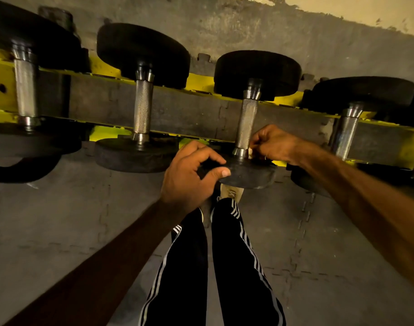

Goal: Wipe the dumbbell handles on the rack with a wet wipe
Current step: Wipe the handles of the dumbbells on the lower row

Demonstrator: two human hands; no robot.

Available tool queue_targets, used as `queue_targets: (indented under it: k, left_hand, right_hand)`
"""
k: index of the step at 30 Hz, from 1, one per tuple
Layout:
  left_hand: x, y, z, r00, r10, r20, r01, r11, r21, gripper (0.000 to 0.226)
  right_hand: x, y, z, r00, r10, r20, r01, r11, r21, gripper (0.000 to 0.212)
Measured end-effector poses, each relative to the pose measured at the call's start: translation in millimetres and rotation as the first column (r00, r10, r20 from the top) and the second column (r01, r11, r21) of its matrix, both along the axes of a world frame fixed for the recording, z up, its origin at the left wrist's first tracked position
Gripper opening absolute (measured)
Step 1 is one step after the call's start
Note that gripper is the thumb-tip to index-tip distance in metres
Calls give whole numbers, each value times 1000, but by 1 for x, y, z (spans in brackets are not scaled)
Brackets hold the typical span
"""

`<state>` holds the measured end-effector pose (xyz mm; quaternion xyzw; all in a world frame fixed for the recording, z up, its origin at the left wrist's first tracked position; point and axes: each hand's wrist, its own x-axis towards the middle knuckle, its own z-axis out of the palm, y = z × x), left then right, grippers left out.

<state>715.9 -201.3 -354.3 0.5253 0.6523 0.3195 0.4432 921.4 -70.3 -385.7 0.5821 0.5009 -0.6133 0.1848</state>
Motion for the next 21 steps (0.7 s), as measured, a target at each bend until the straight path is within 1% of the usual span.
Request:
queue_targets:
  k: [2,5,7,9,12,13,14,15,16,17,18,19,21]
  left_hand:
    - [0,-1,-1,1000,4,6,-4,1000,-2,21]
    - [0,0,1,1000,-4,3,4,1000,-4,21]
    - [0,0,1,1000,-10,-1,10,1000,2,21]
    - [-1,0,0,1000,-3,-3,3,1000,12,21]
    - [0,-1,0,1000,12,7,-12,1000,3,20]
    - [1,-1,0,1000,10,7,-10,1000,-1,20]
    - [1,-1,1,1000,6,7,-6,1000,-3,19]
    - [1,0,0,1000,1,8,-1,1000,-2,19]
    - [0,0,0,1000,-3,8,3,1000,0,19]
    - [0,-1,-1,1000,-5,7,5,1000,4,19]
    - [0,-1,-1,1000,-4,5,4,1000,9,19]
    - [-1,-1,-2,1000,-1,2,1,1000,11,19]
    - [0,-1,-1,1000,6,-4,-6,1000,13,20]
  right_hand:
    - [-3,-1,-3,999,35,-17,-36,999,-34,20]
    - [7,6,5,994,-8,-106,-12,983,-181,17]
    - [13,10,12,991,-3,-137,-26,977,-210,13]
    - [13,9,17,994,25,-102,-40,989,-143,12]
    - [10,0,23,997,57,-54,-54,997,57,7]
    - [11,-3,27,992,107,-63,-98,985,139,4]
    - [12,-6,34,979,188,-79,-163,955,248,6]
    - [13,-8,41,951,288,-108,-230,900,370,10]
    - [13,-9,48,906,398,-143,-284,824,489,14]
    - [11,-9,54,840,518,-159,-338,730,594,15]
    - [7,-8,58,763,634,-124,-408,622,668,15]
    - [0,-6,60,687,725,-46,-492,511,705,16]
    - [-21,-3,60,545,826,146,-648,304,698,23]
